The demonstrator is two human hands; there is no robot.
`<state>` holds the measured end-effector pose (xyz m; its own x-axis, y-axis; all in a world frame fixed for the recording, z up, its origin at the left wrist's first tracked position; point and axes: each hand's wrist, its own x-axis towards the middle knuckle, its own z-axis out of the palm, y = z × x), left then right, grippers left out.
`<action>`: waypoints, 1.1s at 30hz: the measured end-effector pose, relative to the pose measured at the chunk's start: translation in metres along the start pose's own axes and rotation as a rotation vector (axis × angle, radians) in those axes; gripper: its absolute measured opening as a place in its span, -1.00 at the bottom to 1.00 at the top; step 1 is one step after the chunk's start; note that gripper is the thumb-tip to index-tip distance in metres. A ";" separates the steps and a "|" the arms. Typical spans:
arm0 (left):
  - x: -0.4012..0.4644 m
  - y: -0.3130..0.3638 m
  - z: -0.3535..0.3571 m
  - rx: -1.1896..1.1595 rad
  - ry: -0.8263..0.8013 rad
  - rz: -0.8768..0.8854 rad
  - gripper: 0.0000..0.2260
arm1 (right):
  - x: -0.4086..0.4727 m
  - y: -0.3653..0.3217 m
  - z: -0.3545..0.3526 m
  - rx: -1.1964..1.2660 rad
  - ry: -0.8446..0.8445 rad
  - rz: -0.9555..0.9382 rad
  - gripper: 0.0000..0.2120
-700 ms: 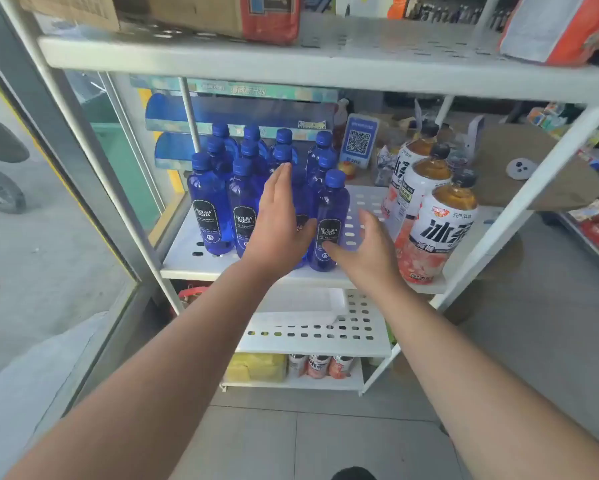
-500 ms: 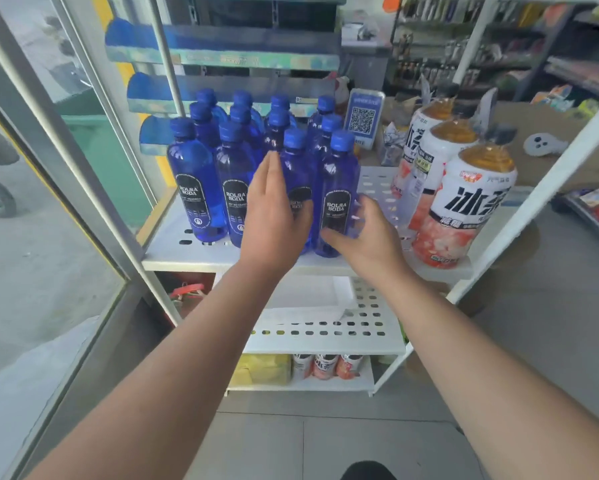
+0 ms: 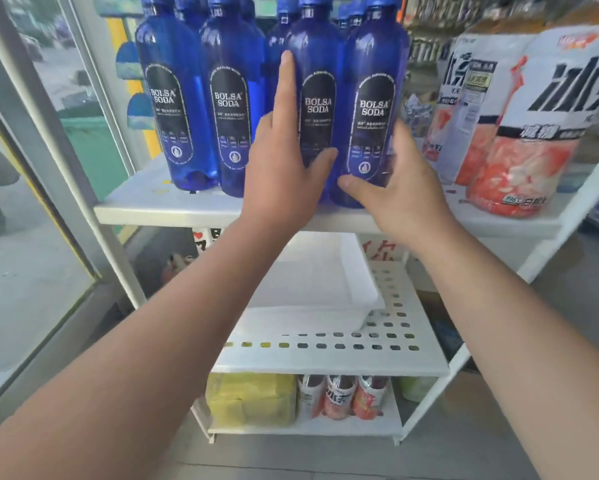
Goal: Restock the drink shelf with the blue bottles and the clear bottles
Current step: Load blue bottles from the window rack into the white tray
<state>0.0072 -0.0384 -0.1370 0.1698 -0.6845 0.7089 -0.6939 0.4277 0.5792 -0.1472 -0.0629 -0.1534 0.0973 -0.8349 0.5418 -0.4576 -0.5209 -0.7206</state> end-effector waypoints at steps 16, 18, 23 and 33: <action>-0.038 -0.019 -0.030 -0.364 0.152 0.249 -0.33 | -0.060 -0.022 0.007 0.250 -0.018 -0.205 -0.24; -0.061 -0.024 -0.039 -0.394 0.152 0.209 -0.34 | -0.082 -0.023 0.011 0.268 -0.051 -0.203 -0.18; -0.143 -0.047 -0.050 -0.532 0.089 -0.012 -0.32 | -0.141 -0.011 0.030 0.187 -0.220 -0.152 -0.02; -0.217 -0.094 -0.023 -0.516 0.074 -0.412 -0.36 | -0.186 0.052 0.080 0.119 -0.404 0.061 -0.09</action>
<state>0.0515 0.0836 -0.3363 0.4098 -0.8183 0.4030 -0.1406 0.3798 0.9143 -0.1182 0.0512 -0.3264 0.4231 -0.8549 0.3004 -0.3703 -0.4657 -0.8037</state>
